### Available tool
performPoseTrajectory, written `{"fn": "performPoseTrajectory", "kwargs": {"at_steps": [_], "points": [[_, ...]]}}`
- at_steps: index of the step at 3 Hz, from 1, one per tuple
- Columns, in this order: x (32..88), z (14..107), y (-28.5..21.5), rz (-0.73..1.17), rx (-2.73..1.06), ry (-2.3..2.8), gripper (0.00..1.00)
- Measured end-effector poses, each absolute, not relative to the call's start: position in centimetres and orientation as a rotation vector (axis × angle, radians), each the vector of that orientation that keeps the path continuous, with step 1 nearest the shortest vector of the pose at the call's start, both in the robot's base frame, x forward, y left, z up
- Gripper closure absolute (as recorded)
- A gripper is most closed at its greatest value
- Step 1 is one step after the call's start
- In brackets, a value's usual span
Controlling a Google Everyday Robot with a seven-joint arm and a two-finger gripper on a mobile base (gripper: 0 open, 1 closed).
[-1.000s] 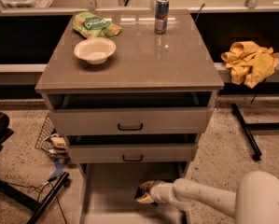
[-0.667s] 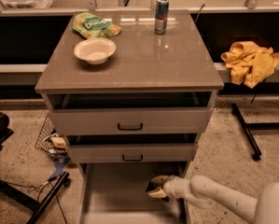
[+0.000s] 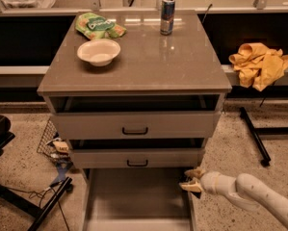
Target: Pick rxbar blueberry from bottom drawer and place on counter
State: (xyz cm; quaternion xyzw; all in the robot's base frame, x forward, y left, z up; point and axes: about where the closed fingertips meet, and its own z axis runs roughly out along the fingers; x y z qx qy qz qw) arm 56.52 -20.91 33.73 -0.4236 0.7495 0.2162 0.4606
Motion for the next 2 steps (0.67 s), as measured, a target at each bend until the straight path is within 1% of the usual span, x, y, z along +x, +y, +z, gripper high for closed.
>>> {"fn": "performPoseTrajectory", "kwargs": {"at_steps": [1,2], "points": [[55.9,39.9,-26.2,0.471,-0.963,1.890,1.00],[54.8,43.7,-28.5,0.422,-0.944,1.914,1.00]]}}
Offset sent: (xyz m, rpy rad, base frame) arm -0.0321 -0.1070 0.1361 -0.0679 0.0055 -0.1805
